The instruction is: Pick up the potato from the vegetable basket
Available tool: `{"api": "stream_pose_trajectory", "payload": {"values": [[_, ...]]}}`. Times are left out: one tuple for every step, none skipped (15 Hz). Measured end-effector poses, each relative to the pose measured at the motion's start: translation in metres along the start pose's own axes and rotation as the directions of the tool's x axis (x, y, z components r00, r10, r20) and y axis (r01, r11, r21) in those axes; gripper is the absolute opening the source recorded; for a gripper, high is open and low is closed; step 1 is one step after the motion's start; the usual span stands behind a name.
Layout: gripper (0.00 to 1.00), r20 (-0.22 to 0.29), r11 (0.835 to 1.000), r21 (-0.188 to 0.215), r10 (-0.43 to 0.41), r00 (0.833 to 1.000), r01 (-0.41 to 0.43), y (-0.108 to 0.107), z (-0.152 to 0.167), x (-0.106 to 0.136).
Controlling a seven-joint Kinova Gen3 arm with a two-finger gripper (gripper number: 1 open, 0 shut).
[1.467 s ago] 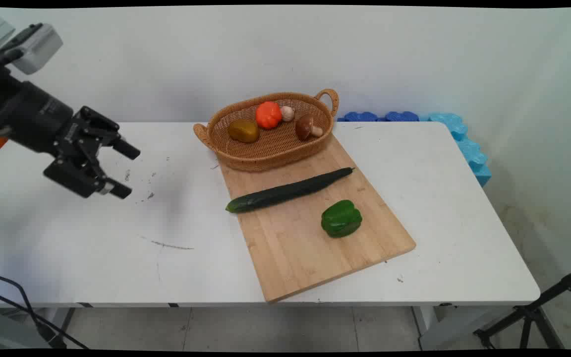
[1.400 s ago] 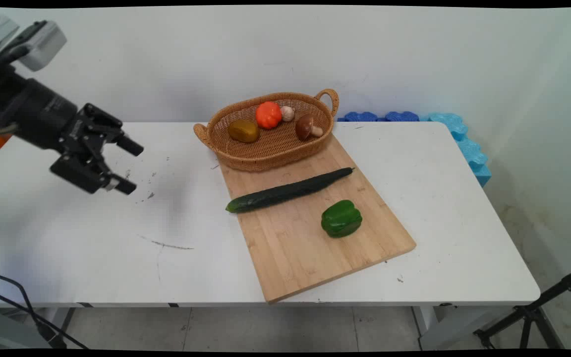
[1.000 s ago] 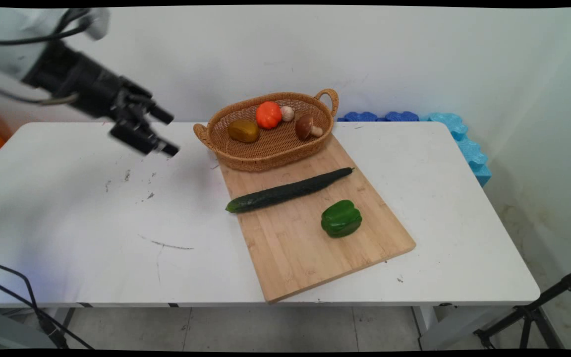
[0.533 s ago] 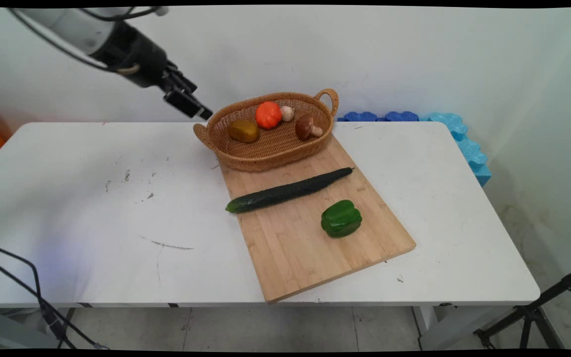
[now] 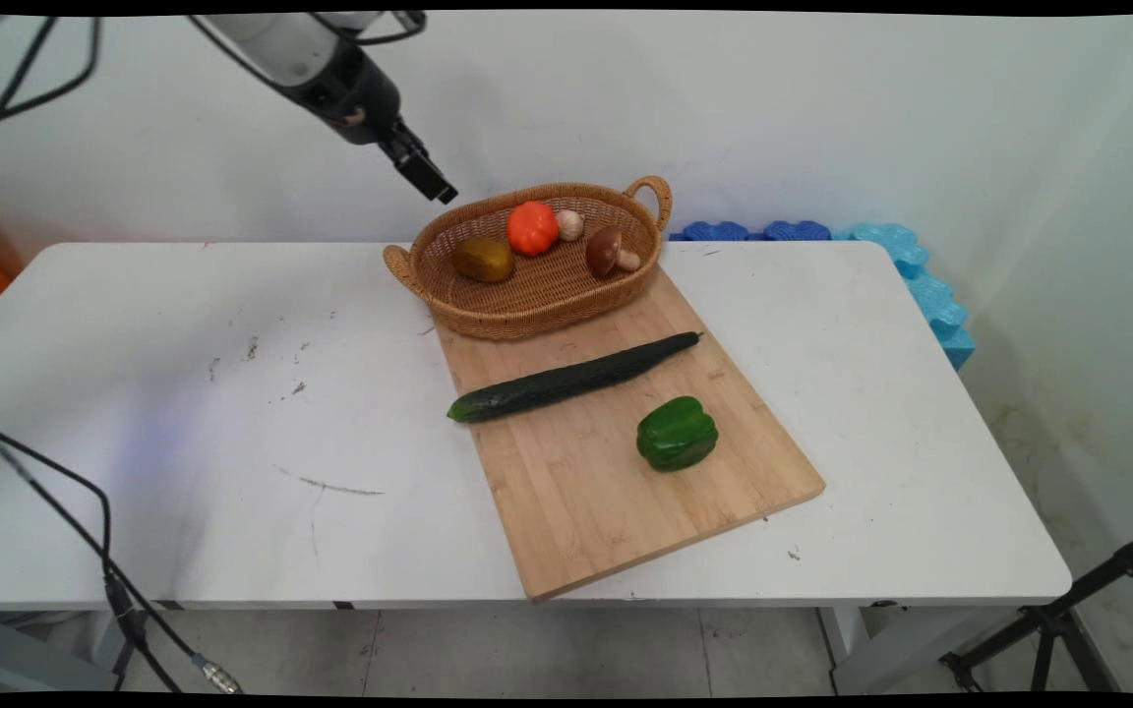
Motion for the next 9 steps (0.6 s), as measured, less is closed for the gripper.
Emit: {"api": "stream_pose_trajectory", "payload": {"values": [[1.00, 0.013, 1.000, 0.007, 0.010, 1.000, -0.010, -0.004, 0.010, 0.006], [1.00, 0.021, 1.000, 0.013, 0.017, 1.000, -0.017, -0.007, 0.016, 0.010], [1.00, 0.036, 0.999, 0.021, 0.026, 0.999, -0.026, -0.012, 0.027, 0.016], [1.00, 0.049, 0.999, 0.025, 0.034, 0.998, -0.035, -0.016, 0.036, 0.020], [1.00, 0.064, 0.998, 0.028, 0.046, 0.997, -0.048, -0.021, 0.048, 0.025], [1.00, 0.076, 0.998, 0.029, 0.058, 0.995, -0.060, -0.024, 0.057, 0.029], [1.00, 0.084, 0.997, 0.027, 0.068, 0.994, -0.070, -0.026, 0.063, 0.031], [1.00, 0.099, 0.996, 0.023, 0.087, 0.991, -0.090, -0.029, 0.074, 0.034], [1.00, 0.111, 0.994, 0.013, 0.108, 0.988, -0.110, -0.031, 0.084, 0.037]]}}
